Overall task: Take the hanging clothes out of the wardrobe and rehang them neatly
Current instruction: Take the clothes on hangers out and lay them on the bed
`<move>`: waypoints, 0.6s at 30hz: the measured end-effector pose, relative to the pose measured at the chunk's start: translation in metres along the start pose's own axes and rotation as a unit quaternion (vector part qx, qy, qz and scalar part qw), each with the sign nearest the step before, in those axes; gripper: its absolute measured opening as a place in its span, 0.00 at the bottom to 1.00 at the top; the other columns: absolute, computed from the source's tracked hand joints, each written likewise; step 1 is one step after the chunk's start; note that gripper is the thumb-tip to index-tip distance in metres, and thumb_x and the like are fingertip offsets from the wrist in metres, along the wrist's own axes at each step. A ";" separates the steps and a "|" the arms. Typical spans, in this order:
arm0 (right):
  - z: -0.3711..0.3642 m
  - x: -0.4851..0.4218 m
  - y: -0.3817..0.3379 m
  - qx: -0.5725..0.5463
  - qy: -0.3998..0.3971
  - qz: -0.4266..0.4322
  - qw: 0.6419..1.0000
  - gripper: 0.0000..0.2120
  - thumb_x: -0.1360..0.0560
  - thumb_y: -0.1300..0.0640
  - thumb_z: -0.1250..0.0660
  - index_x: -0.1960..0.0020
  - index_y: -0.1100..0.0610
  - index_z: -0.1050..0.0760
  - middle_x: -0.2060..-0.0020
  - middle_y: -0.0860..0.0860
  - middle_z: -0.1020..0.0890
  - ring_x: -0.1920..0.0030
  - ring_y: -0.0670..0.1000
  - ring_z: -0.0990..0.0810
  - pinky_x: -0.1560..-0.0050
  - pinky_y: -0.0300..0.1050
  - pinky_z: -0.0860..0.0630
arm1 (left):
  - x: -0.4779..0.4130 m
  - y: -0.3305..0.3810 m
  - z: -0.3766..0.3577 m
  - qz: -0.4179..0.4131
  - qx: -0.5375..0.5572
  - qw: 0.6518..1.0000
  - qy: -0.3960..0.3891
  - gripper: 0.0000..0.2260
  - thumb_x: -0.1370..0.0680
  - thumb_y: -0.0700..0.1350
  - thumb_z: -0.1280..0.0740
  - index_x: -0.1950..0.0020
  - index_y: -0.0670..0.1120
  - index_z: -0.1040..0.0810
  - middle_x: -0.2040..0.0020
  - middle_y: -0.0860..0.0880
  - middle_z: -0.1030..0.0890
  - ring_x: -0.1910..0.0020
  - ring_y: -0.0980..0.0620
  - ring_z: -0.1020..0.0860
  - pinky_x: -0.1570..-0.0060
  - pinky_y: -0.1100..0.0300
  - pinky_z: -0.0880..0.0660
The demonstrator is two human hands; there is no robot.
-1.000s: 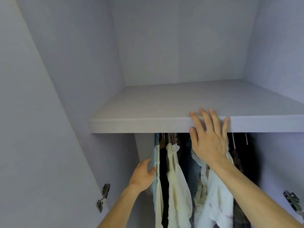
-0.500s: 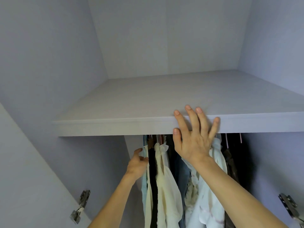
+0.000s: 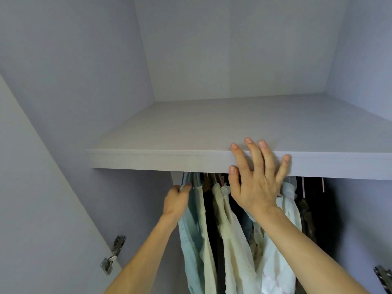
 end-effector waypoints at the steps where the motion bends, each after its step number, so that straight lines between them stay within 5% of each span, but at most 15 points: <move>1: 0.000 0.000 0.000 -0.002 -0.003 -0.001 1.000 0.25 0.19 0.47 0.45 0.22 0.46 0.38 0.25 0.51 0.34 0.22 0.53 0.44 0.24 0.63 0.59 | 0.000 0.003 0.002 -0.013 0.001 1.000 0.002 0.15 0.18 0.57 0.39 0.53 0.46 0.27 0.58 0.50 0.26 0.60 0.53 0.27 0.58 0.58 0.29; 7: 0.001 -0.001 0.000 -0.021 -0.028 -0.015 0.999 0.24 0.18 0.47 0.46 0.22 0.46 0.38 0.25 0.52 0.33 0.22 0.54 0.45 0.25 0.65 0.58 | 0.003 0.005 0.011 -0.035 0.024 0.999 0.025 0.15 0.18 0.57 0.38 0.57 0.47 0.30 0.66 0.52 0.33 0.68 0.56 0.33 0.69 0.66 0.34; 12: 0.004 -0.002 0.001 -0.039 -0.043 -0.023 0.998 0.22 0.19 0.47 0.45 0.25 0.47 0.32 0.28 0.51 0.30 0.23 0.53 0.41 0.25 0.65 0.56 | -0.005 0.006 0.012 -0.036 -0.003 0.999 0.020 0.06 0.22 0.42 0.29 0.48 0.47 0.24 0.54 0.45 0.19 0.57 0.48 0.20 0.58 0.56 0.22; 18: 0.012 -0.006 0.006 -0.042 -0.039 -0.017 0.998 0.22 0.22 0.47 0.38 0.28 0.46 0.28 0.32 0.49 0.25 0.27 0.52 0.34 0.25 0.63 0.50 | -0.008 0.006 0.013 -0.040 -0.025 0.996 0.073 0.09 0.24 0.31 0.35 0.47 0.42 0.25 0.62 0.47 0.24 0.66 0.52 0.27 0.74 0.66 0.31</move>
Point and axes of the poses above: each hand's wrist, its own x-axis away from the middle knuckle, its own z-axis out of the back of the hand, y = z × x, the point moved 10 cm from there along -x, towards the middle knuckle
